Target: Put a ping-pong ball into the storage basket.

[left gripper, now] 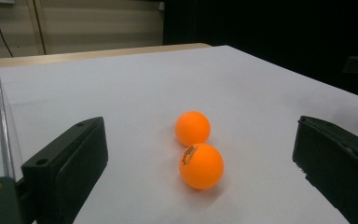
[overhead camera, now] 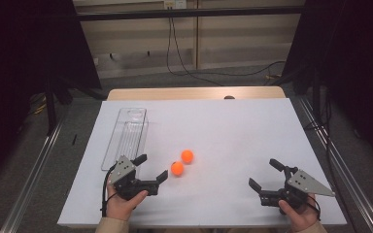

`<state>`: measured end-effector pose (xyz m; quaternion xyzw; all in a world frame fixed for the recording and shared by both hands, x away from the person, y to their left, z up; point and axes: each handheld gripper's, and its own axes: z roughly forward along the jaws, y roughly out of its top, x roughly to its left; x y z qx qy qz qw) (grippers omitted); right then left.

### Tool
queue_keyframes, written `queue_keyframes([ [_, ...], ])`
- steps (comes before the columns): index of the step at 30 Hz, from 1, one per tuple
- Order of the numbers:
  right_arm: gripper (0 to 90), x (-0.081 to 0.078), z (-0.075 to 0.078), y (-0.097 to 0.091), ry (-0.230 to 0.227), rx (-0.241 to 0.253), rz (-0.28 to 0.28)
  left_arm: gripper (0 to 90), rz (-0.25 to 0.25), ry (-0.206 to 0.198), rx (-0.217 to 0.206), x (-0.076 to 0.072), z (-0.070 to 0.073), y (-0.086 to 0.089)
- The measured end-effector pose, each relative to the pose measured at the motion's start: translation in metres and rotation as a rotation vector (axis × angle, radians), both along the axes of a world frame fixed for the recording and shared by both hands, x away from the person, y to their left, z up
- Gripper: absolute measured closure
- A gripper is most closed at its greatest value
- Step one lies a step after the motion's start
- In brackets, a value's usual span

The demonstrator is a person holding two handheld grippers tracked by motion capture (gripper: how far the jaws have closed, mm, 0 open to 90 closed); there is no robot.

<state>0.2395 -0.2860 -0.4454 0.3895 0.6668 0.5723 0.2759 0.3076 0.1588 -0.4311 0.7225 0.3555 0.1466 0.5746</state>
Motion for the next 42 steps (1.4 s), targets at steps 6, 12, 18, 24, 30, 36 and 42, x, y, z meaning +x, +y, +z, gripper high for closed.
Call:
queue_keyframes([
  [6, 1.3, 0.000, 0.000, 0.000, 0.000, 0.000, 0.000, 3.3, -0.009, 0.004, 0.007, 0.001, -0.001, -0.004],
  [12, 1.3, 0.000, 0.000, 0.000, -0.001, 0.001, 0.001, 3.3, -0.012, 0.010, 0.011, 0.001, -0.001, -0.008],
  [18, 1.3, 0.000, 0.000, 0.000, -0.002, 0.001, 0.001, 3.4, -0.018, 0.017, 0.020, 0.002, -0.001, -0.010],
  [24, 1.3, 0.000, 0.000, 0.000, -0.002, 0.001, 0.002, 3.4, -0.024, 0.023, 0.031, 0.003, -0.002, -0.013],
  [30, 1.3, 0.000, 0.000, 0.000, -0.002, 0.002, 0.002, 3.4, -0.030, 0.029, 0.037, 0.004, -0.003, -0.017],
  [36, 1.3, 0.000, 0.000, 0.001, -0.003, 0.002, 0.004, 3.5, -0.035, 0.029, 0.039, 0.005, -0.003, -0.020],
  [42, 1.4, 0.000, 0.000, 0.000, -0.005, 0.000, 0.007, 3.5, -0.035, 0.041, 0.044, 0.005, -0.004, -0.024],
])
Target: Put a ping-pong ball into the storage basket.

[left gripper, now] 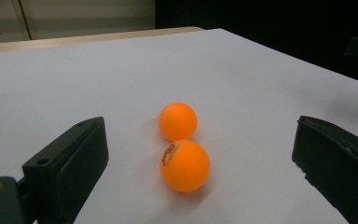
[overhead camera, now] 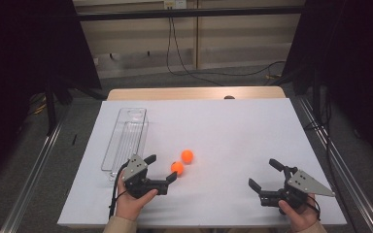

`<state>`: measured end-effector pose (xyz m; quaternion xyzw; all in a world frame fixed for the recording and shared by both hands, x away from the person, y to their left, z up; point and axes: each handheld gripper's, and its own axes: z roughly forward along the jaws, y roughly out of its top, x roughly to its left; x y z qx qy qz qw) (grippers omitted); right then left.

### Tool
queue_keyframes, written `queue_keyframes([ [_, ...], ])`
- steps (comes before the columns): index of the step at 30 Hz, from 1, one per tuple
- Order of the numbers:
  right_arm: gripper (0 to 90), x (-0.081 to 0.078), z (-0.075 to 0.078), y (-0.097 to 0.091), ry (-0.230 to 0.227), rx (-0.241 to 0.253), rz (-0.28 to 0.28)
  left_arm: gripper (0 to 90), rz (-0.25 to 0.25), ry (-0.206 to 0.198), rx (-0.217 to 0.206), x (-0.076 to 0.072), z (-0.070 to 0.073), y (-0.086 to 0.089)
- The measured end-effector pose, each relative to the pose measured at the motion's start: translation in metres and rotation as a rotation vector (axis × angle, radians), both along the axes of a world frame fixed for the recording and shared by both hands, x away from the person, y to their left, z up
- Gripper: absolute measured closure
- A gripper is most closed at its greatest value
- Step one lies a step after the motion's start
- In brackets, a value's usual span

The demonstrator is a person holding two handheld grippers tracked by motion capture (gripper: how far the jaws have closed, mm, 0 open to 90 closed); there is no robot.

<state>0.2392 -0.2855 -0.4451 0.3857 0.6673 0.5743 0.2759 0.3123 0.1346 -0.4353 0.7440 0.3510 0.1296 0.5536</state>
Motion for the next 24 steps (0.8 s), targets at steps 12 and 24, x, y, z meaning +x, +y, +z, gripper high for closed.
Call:
queue_keyframes([
  [12, 1.4, 0.000, 0.000, 0.000, 0.000, 0.001, 0.001, 3.7, -0.009, 0.011, 0.035, 0.002, -0.003, -0.005],
  [24, 1.5, 0.000, 0.000, 0.000, 0.000, 0.001, 0.003, 5.1, -0.020, 0.030, 0.057, 0.004, -0.005, -0.010],
])
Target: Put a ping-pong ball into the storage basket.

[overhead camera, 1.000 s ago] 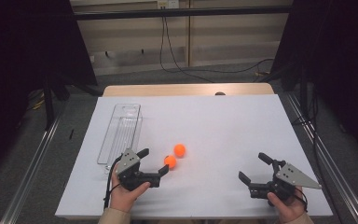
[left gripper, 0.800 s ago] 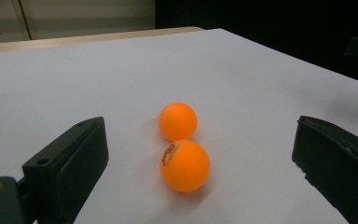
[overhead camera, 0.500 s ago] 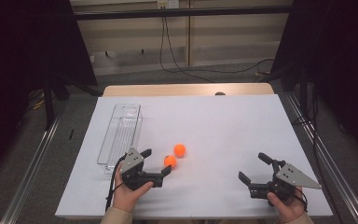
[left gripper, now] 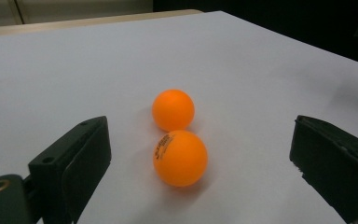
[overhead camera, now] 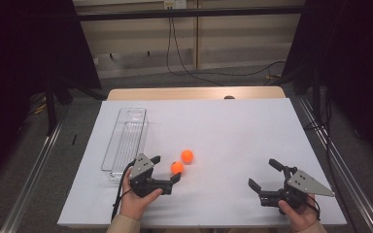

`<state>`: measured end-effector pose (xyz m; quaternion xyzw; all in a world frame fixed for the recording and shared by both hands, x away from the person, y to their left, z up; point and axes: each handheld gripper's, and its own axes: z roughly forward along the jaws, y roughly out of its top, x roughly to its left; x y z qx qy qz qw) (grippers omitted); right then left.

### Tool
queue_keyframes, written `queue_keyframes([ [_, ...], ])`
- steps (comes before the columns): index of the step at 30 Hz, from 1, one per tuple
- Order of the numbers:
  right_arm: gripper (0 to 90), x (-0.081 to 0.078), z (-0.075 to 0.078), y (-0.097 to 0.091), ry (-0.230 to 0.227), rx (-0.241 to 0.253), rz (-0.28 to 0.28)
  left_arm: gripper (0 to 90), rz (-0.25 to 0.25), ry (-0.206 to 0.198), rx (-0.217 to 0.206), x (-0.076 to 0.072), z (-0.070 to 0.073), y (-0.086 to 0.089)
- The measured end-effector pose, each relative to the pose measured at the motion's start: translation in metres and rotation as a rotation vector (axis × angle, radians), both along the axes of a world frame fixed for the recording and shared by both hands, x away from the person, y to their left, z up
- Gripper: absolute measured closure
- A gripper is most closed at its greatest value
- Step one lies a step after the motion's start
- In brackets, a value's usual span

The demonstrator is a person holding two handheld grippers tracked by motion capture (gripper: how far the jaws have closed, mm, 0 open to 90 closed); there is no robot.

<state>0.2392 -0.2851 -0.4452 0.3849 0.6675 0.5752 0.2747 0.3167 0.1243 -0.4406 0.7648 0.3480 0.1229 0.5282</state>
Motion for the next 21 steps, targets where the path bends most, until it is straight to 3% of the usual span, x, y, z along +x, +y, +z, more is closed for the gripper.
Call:
queue_keyframes([
  [21, 1.5, 0.0002, -0.0001, -0.0002, 0.003, 0.003, -0.001, 6.5, 0.011, 0.043, 0.041, 0.0073, -0.0048, -0.0080],
])
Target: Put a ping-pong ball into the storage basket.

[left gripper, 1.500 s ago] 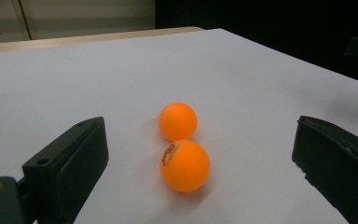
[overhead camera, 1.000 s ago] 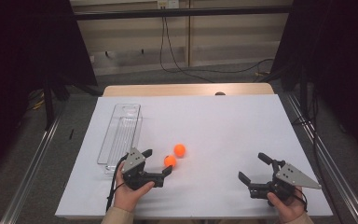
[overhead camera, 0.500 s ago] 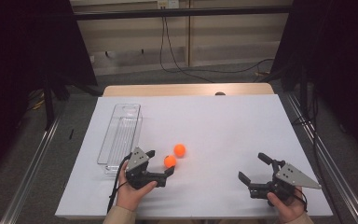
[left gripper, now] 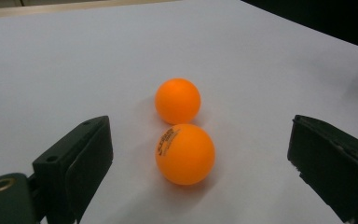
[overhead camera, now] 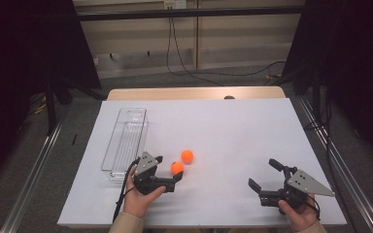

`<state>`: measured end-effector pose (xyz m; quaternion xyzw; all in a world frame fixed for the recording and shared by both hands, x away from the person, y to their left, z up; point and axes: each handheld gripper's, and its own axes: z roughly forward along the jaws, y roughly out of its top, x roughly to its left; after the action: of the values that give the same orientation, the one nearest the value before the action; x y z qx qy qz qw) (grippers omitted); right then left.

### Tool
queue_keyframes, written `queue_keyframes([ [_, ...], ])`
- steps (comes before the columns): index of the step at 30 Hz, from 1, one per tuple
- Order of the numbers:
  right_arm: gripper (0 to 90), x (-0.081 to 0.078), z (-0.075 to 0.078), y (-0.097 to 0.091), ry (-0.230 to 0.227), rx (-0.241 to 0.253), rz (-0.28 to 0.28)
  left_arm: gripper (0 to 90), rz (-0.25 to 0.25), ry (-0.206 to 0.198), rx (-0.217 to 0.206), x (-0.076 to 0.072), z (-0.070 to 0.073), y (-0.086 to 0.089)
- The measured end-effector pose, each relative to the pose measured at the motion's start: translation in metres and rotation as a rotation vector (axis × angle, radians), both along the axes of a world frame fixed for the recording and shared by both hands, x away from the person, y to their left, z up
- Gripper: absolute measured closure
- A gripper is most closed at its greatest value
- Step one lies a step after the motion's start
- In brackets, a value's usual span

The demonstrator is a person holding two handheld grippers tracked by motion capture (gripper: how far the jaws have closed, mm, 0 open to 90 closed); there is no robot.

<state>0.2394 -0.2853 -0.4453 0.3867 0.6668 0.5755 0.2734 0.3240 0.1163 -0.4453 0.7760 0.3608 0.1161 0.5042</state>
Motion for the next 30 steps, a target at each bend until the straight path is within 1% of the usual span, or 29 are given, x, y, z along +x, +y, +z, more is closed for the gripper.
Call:
queue_keyframes([
  [3, 1.4, 0.000, 0.000, 0.000, 0.001, 0.000, -0.001, 6.5, 0.000, 0.005, 0.004, 0.001, -0.001, -0.001],
  [5, 1.5, 0.000, 0.000, 0.000, 0.001, 0.001, 0.000, 6.5, -0.001, 0.008, 0.015, 0.002, -0.001, -0.002],
  [10, 1.5, 0.000, 0.000, 0.000, 0.000, 0.000, 0.000, 6.5, 0.003, 0.013, 0.017, 0.003, -0.002, -0.003],
  [13, 1.5, 0.000, 0.000, 0.000, 0.001, 0.001, 0.000, 6.7, 0.004, 0.017, 0.025, 0.004, -0.003, -0.004],
  [16, 1.4, 0.000, 0.000, 0.000, 0.001, 0.002, 0.000, 6.8, 0.003, 0.020, 0.042, 0.005, -0.004, -0.006],
  [20, 1.4, 0.000, 0.000, 0.000, 0.001, 0.002, 0.001, 6.8, 0.004, 0.027, 0.045, 0.007, -0.004, -0.008],
  [22, 1.5, 0.000, 0.000, 0.000, 0.002, 0.002, 0.001, 6.8, 0.007, 0.025, 0.058, 0.008, -0.004, -0.009],
  [24, 1.5, 0.000, 0.000, 0.000, 0.001, 0.002, 0.001, 7.1, 0.015, 0.035, 0.061, 0.009, -0.005, -0.010],
  [25, 1.4, 0.000, 0.000, 0.000, 0.001, 0.002, 0.001, 7.2, 0.013, 0.038, 0.073, 0.009, -0.005, -0.009],
  [28, 1.5, 0.000, 0.000, 0.000, 0.001, 0.002, 0.001, 7.8, 0.016, 0.050, 0.074, 0.010, -0.006, -0.010],
  [30, 1.5, 0.000, 0.000, 0.000, 0.002, 0.001, 0.002, 7.8, 0.021, 0.049, 0.077, 0.011, -0.006, -0.011],
])
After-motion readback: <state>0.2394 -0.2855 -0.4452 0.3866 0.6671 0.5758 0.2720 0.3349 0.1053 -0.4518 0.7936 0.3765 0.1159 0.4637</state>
